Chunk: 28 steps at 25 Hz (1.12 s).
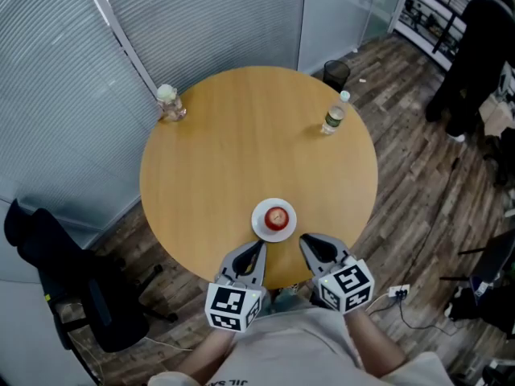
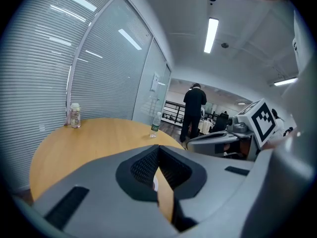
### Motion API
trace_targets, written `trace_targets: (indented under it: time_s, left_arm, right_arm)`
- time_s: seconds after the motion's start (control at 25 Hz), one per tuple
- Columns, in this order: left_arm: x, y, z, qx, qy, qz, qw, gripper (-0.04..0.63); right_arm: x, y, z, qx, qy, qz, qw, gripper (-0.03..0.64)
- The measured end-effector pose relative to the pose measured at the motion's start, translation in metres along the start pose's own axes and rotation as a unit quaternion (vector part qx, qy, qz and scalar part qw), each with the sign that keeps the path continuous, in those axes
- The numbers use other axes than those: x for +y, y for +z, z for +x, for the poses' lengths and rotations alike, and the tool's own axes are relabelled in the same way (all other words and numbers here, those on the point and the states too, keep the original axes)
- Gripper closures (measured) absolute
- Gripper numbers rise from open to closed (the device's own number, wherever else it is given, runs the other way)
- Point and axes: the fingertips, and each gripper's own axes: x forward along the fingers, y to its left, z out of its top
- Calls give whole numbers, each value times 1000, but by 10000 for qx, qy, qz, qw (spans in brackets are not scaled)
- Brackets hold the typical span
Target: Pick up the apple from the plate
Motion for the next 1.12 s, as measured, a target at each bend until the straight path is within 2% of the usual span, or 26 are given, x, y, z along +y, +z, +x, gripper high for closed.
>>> trace_targets:
  time_s: [0.72, 1.12]
  left_arm:
    - [22, -16, 20, 363, -56, 32, 9993, 594]
    - [31, -25, 31, 401, -62, -60, 9992, 594]
  right_arm:
    - [-16, -13, 34, 388, -64, -176, 9991, 577]
    - [-23, -25, 52, 569, -57, -221, 9981, 577]
